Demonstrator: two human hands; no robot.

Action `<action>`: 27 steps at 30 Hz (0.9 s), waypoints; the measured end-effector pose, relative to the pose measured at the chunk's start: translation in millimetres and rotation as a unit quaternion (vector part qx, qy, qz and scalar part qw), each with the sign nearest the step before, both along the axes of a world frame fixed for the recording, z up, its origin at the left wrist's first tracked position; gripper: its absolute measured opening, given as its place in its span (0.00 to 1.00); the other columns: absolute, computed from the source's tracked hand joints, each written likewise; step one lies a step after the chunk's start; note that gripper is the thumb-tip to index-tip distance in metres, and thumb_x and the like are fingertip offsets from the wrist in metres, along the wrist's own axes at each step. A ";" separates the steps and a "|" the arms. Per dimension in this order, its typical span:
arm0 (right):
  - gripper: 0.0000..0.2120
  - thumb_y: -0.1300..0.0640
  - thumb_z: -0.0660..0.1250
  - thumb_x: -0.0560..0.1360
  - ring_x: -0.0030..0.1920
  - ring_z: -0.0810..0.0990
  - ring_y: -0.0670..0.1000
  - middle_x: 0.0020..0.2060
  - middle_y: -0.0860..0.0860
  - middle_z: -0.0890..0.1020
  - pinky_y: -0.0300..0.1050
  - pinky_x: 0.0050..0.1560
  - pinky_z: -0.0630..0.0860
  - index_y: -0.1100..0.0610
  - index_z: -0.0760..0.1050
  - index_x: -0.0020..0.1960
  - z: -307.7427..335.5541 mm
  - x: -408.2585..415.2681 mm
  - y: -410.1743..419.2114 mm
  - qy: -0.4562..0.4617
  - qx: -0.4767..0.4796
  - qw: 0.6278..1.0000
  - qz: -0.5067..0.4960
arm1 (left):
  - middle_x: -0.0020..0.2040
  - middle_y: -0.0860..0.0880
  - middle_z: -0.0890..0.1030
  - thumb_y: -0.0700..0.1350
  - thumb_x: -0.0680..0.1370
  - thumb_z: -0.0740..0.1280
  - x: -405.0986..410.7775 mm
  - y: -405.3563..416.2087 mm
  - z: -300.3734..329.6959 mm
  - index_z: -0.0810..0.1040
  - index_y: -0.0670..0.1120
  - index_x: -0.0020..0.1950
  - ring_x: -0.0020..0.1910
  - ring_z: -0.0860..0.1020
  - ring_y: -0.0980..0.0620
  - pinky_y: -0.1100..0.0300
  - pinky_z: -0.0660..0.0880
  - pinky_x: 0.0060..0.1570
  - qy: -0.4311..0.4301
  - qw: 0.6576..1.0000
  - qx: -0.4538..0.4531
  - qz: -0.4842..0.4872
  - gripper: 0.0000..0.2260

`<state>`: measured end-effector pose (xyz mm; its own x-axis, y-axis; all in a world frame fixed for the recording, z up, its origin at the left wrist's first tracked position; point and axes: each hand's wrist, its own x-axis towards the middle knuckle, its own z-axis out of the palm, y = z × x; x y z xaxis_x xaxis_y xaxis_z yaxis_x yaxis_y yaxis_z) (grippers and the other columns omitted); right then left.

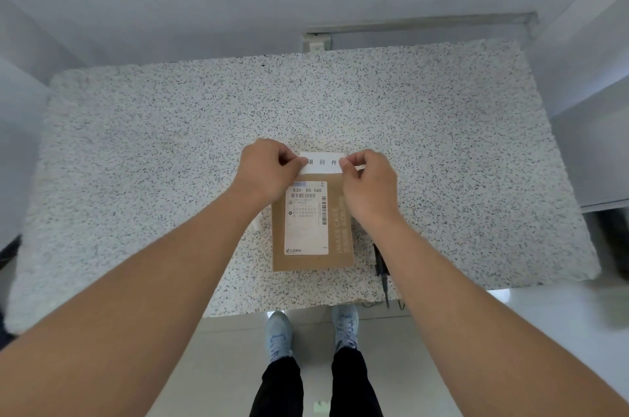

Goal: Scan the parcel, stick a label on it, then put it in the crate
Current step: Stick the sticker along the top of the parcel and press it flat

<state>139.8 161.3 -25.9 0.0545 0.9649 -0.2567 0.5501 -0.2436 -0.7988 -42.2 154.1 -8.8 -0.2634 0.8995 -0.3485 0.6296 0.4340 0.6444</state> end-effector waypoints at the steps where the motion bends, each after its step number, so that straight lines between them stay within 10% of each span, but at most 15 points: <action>1: 0.07 0.51 0.67 0.82 0.51 0.81 0.50 0.52 0.48 0.78 0.51 0.52 0.82 0.47 0.74 0.46 -1.9 0.2 3.4 -0.014 0.000 1.000 0.003 | 0.35 0.55 0.84 0.53 0.78 0.72 0.0 1.8 -1.4 0.84 0.50 0.38 0.36 0.82 0.57 0.65 0.73 0.33 0.019 1.000 -0.001 -0.016 0.11; 27: 0.04 0.53 0.70 0.81 0.50 0.79 0.49 0.51 0.46 0.73 0.40 0.50 0.70 0.50 0.77 0.47 -40.5 -14.1 11.9 -0.078 0.010 0.996 0.033 | 0.52 0.47 0.72 0.48 0.82 0.67 0.9 12.1 -28.9 0.76 0.49 0.46 0.47 0.73 0.49 0.58 0.68 0.47 0.123 0.989 -0.049 -0.069 0.06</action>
